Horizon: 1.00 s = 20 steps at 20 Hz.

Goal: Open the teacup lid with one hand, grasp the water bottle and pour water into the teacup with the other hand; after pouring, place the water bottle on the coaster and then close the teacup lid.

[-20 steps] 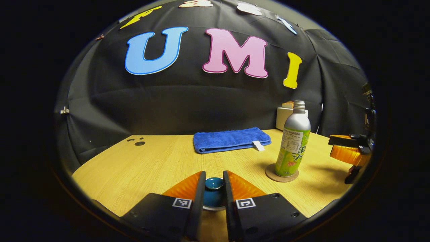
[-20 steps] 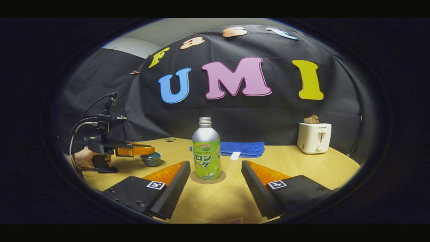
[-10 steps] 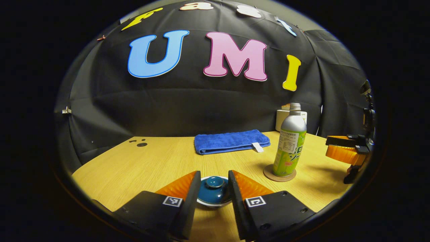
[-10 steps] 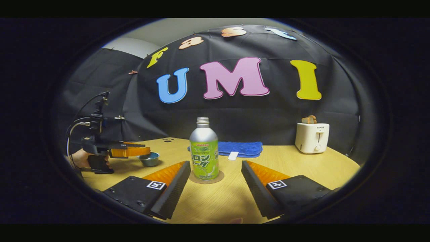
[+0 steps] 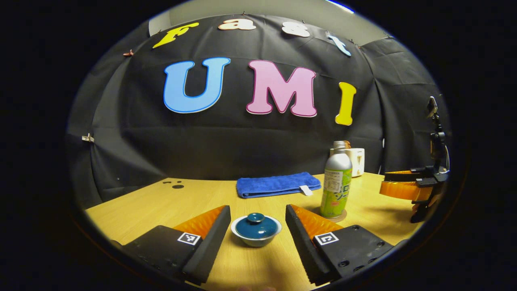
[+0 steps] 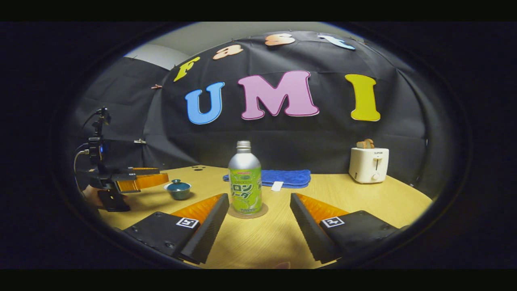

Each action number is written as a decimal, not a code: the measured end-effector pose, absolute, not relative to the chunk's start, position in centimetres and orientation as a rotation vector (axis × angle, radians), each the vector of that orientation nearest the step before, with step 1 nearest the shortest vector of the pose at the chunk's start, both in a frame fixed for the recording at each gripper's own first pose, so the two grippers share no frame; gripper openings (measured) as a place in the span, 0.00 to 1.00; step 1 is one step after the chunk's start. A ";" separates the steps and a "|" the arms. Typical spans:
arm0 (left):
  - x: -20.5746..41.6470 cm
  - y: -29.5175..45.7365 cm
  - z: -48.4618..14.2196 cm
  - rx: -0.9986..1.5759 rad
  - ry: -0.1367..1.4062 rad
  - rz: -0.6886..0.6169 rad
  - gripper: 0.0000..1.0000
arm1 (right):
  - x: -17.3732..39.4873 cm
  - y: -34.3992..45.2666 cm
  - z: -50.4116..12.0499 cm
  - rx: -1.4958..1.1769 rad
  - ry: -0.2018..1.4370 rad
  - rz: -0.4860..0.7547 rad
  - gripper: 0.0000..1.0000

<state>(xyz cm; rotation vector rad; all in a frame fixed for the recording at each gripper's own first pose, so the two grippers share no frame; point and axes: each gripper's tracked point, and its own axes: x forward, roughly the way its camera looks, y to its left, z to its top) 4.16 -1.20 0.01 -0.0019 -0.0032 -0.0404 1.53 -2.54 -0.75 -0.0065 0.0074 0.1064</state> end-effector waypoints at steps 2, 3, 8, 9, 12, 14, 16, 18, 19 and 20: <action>3.7 -1.9 -0.1 0.001 -0.005 -0.069 0.89 | 1.2 -2.3 -0.7 -0.006 0.007 0.113 0.94; 3.7 -2.1 0.0 0.000 -0.005 -0.083 0.90 | 1.1 -2.4 -0.7 -0.007 0.005 0.112 0.94; 3.6 -2.1 0.0 0.001 -0.004 -0.085 0.92 | 1.0 -2.2 -0.8 -0.005 0.006 0.119 0.94; 3.6 -2.1 0.0 0.001 -0.005 -0.085 0.92 | 0.9 -2.0 -0.8 -0.007 0.005 0.126 0.94; 3.6 -2.1 0.0 0.000 -0.003 -0.086 0.93 | 1.0 -2.0 -0.8 -0.006 0.006 0.129 0.94; 3.6 -2.2 0.0 0.001 -0.003 -0.088 0.93 | 1.1 -1.9 -0.8 -0.006 0.007 0.128 0.94; 3.6 -2.2 0.0 0.001 -0.003 -0.088 0.93 | 1.1 -1.9 -0.9 -0.006 0.007 0.129 0.94; 3.6 -2.3 0.0 0.001 -0.004 -0.091 0.93 | 1.1 -1.9 -0.9 -0.006 0.006 0.129 0.94; 3.6 -2.3 0.1 0.001 -0.004 -0.096 0.93 | 1.1 -1.9 -0.9 -0.006 0.006 0.129 0.94; 3.7 -2.5 0.0 0.001 -0.004 -0.099 0.93 | 1.0 -1.9 -0.9 -0.007 0.006 0.129 0.94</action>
